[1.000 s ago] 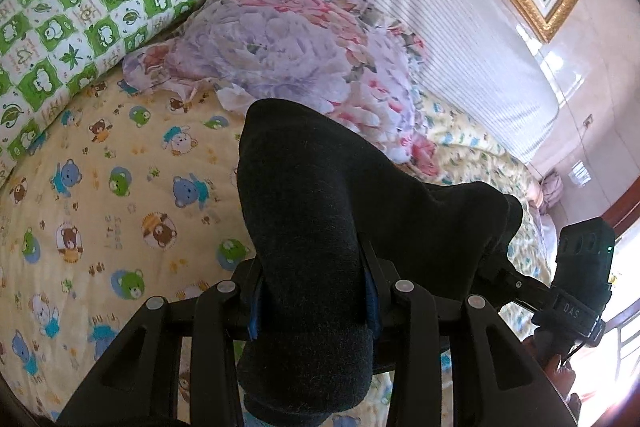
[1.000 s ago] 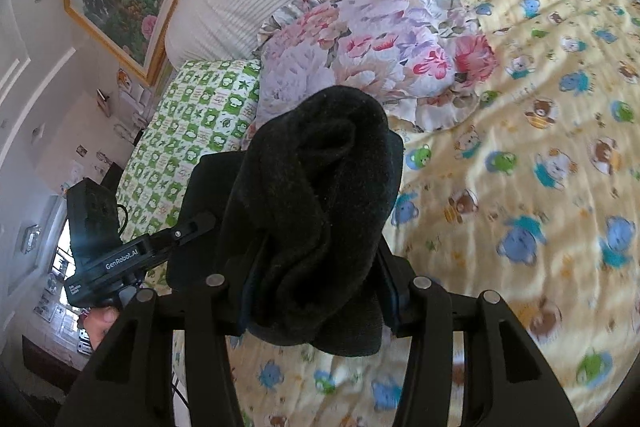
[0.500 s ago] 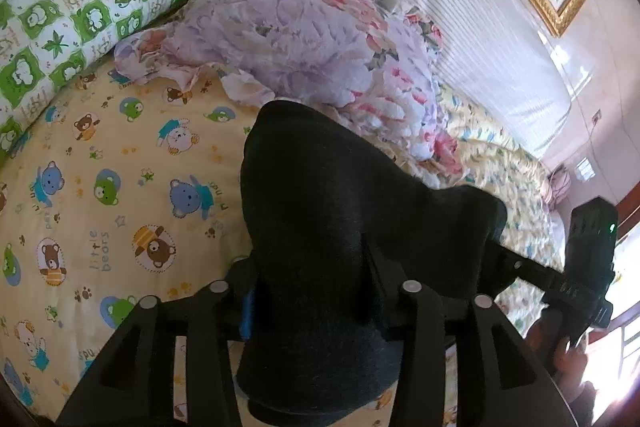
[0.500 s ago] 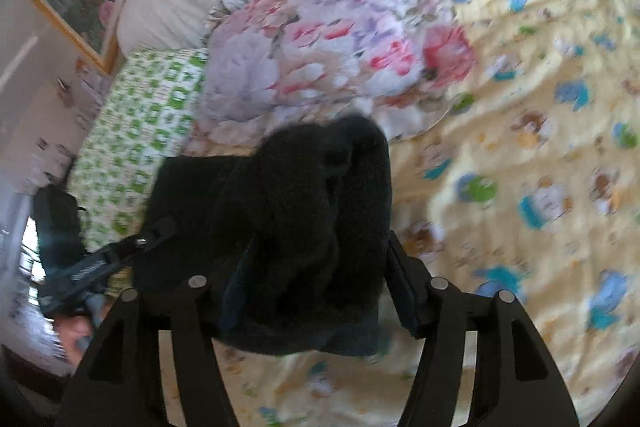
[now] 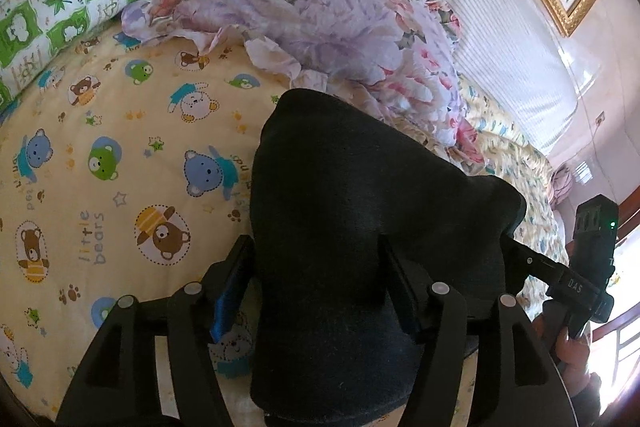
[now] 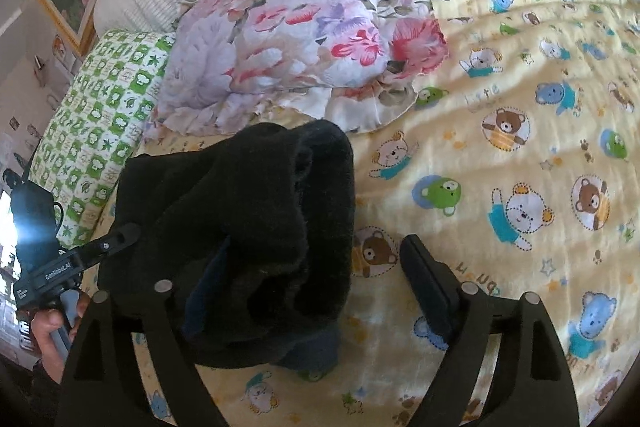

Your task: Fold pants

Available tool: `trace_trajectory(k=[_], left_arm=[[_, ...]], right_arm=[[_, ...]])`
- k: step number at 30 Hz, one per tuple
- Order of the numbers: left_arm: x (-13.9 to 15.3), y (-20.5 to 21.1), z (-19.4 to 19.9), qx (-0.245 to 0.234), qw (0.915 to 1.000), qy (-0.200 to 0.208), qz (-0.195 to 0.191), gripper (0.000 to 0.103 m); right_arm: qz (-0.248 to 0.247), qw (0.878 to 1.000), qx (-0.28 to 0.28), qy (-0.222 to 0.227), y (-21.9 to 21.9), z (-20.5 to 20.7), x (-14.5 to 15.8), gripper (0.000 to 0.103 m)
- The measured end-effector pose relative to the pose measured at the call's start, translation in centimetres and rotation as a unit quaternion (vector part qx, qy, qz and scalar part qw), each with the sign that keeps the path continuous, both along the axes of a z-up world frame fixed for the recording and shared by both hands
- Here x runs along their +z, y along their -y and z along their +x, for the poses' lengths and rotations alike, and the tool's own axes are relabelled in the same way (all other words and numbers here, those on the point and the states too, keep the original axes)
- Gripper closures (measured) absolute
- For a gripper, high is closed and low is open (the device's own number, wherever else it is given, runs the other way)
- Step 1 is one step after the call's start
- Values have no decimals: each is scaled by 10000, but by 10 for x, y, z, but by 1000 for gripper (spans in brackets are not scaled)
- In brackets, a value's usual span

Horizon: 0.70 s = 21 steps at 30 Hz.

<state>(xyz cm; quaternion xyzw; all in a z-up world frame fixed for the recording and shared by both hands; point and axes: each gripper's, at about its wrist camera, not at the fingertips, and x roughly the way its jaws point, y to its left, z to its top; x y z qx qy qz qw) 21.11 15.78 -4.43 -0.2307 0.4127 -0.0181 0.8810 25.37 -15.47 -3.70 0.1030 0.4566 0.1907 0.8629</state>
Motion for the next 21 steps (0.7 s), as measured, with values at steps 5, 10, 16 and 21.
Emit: trace_trajectory(k=[5,10,16,21], left_arm=[[14,9,-10,89,9992,111,372,38],[27,10,-27,185,9989,193,391,39],[32,15,-53,233,9984,215,473,33],[35,31,-76,149,9973,278,657,30]], right_arm=[[93,9999,10,82,1,-7,10,19],[191,9995,19,257,4,-23,26,18],[195,9982,92,551,6,-51,44,17],[195,9965,349,737,-3,-76,51,17]])
